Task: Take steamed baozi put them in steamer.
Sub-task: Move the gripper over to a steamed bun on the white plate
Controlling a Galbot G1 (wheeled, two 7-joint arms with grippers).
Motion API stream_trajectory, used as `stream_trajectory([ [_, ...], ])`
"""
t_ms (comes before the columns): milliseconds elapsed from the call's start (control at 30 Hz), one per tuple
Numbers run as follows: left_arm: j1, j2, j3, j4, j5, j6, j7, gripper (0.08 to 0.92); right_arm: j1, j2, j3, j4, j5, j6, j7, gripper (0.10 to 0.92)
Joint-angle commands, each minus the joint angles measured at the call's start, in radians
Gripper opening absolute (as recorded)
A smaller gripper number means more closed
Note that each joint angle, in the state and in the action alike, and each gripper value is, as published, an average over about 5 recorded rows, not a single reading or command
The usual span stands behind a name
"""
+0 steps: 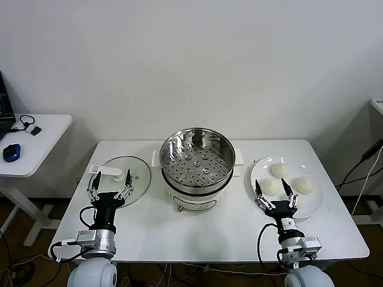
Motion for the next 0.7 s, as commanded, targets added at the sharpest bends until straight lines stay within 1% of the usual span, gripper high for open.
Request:
stream_trajectory([
  [33,-0.005,0.005,-0.001,0.009,0.005,0.0,0.0,0.823,0.088,-0.145,0.091,-0.005,0.003,-0.226,0.004,0.823],
  [167,-0.008,0.006,0.0,0.016,0.006,-0.005,-0.001,0.823,0.17,-0.303,0.137,-0.034,0.021,-0.328,-0.025,0.823],
  [333,-0.007,0.006,0.006,0.025,0.006,-0.012,-0.001,0.823,0.283,-0.484,0.118,-0.117,-0.004,-0.421,-0.118,0.823],
  [567,-0.002,0.008,0.01,0.027,0.004,-0.021,-0.001,0.823,0.411,-0.713,-0.02,-0.27,-0.093,-0.463,-0.291,0.823],
  [700,0.005,0.009,0.016,0.025,0.001,-0.029,-0.002,0.823,0.586,-0.863,-0.215,-0.385,-0.115,-0.465,-0.403,0.823],
])
